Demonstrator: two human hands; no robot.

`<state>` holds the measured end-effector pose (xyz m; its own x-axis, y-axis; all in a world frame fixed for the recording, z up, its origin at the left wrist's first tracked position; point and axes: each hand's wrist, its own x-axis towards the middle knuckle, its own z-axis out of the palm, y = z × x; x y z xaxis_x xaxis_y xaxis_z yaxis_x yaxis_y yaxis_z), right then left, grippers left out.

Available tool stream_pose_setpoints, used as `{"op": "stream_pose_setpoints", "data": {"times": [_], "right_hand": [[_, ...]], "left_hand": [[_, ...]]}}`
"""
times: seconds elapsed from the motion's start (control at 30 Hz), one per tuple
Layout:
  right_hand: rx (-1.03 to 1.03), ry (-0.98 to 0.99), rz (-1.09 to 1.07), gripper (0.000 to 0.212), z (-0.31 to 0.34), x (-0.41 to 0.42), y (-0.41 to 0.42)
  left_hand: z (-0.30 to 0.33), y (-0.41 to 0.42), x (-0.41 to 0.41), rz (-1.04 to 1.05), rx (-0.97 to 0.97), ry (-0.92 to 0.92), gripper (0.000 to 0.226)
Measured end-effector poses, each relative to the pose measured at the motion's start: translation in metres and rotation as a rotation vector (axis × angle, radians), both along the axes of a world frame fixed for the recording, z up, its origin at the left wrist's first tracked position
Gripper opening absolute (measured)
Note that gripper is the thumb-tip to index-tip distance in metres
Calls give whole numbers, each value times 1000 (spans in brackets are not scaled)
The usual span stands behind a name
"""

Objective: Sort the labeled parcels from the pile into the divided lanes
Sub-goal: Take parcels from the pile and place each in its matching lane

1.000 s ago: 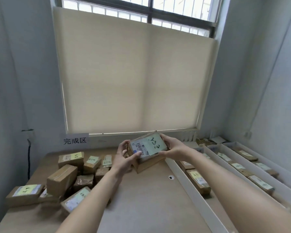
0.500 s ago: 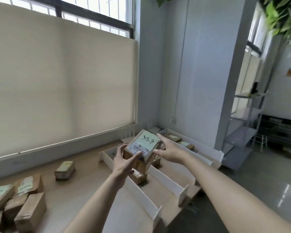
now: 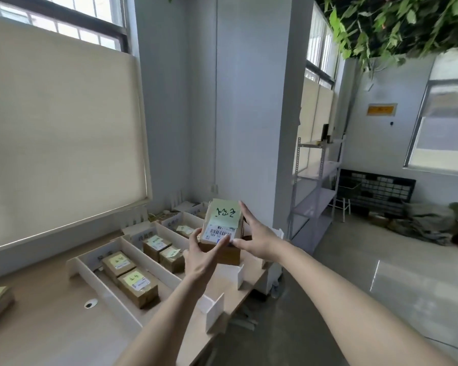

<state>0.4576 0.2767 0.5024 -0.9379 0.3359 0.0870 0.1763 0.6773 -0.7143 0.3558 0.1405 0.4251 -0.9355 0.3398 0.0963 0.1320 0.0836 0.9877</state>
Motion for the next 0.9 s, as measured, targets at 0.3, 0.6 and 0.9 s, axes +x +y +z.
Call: {"op": "stream_pose_setpoints", "data": {"times": [0.3,0.6,0.9], "right_hand": [[33,-1,-125,90,10,46,113],[111,-32,-207,106,-1,38,242],[126,-77,-239,99,-2,-46,387]], "left_hand": [[7,119,21,-241,40,101,75],[0,248,-8,-378,55,158,87],[1,386,-88,-437,22,252,92]]}}
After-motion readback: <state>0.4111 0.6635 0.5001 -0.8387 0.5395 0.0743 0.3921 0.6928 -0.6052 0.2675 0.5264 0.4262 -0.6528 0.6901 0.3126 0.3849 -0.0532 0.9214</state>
